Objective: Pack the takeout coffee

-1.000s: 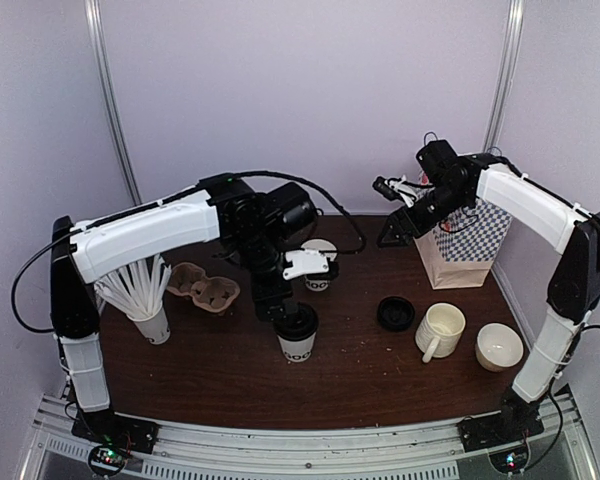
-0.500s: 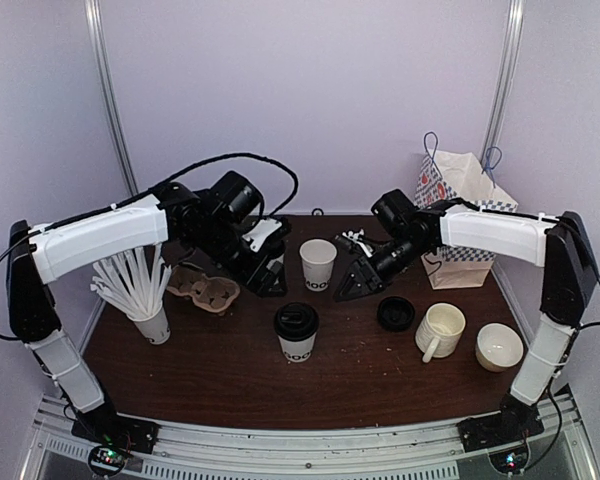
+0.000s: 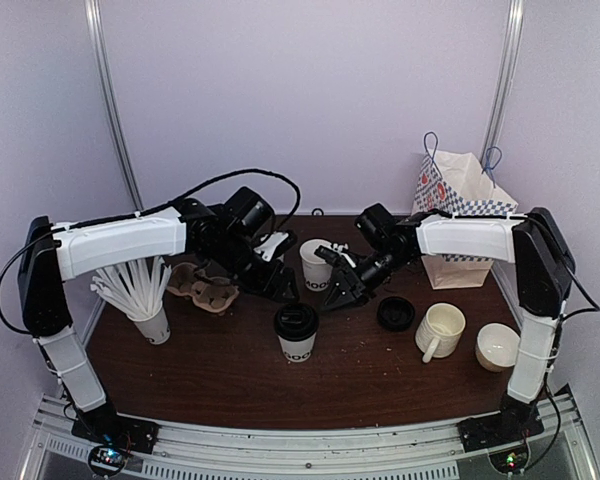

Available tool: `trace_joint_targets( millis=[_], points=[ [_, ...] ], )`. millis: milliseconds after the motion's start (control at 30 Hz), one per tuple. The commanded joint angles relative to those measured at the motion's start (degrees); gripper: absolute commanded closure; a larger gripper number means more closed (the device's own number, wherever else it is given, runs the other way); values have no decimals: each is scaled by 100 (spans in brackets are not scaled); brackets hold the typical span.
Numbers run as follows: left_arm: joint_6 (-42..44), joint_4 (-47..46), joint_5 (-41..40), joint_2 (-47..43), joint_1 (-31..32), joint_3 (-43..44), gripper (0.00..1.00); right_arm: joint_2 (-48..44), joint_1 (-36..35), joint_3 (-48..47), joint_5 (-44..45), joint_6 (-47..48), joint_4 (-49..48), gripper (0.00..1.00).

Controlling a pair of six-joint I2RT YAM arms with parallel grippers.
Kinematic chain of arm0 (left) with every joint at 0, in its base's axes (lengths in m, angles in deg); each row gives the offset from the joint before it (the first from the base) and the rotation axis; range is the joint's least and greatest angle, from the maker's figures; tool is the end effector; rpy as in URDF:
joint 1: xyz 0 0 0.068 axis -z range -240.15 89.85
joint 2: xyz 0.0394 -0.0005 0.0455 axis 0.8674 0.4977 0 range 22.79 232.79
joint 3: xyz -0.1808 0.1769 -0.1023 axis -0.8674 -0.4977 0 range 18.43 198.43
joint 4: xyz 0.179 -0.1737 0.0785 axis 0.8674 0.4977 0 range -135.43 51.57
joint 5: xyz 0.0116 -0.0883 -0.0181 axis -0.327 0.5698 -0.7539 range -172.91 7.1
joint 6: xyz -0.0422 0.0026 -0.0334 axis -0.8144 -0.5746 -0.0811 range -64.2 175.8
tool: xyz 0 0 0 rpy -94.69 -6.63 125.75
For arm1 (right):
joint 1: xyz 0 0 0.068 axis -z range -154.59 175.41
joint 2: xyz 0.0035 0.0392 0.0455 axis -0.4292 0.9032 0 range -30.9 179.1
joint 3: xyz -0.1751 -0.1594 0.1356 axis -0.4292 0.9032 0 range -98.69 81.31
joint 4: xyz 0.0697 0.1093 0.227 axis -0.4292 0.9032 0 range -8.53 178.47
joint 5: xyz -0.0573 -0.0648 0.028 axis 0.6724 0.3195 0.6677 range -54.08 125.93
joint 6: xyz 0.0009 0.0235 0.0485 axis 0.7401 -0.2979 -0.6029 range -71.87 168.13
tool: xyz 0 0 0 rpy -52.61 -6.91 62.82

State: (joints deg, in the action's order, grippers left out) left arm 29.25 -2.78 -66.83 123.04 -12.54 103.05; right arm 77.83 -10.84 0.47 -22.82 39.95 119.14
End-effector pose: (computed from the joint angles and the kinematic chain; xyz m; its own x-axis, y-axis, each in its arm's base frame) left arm 0.2463 -0.2843 0.2731 -0.8741 0.3205 -0.3650 0.4663 0.7642 -0.4457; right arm 0.2946 0.2537 0.2179 -0.8108 -0.5032 -0.2988 -0.4816 0.2836 0.8292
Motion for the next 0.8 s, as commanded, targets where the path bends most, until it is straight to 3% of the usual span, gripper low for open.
trace_joint_targets(
  millis=[0, 533, 767],
  points=[
    [-79, -154, 112, 133, -37, -121, 31, 197, -47, -152, -409, -194, -235, 64],
    [-35, 34, -41, 380, -33, -413, 47, 576, -213, -275, -315, -23, 78, 60],
    [-35, 6, 7, 395, -33, -539, 50, 783, -224, -309, 1150, 173, 769, 72]
  ],
)
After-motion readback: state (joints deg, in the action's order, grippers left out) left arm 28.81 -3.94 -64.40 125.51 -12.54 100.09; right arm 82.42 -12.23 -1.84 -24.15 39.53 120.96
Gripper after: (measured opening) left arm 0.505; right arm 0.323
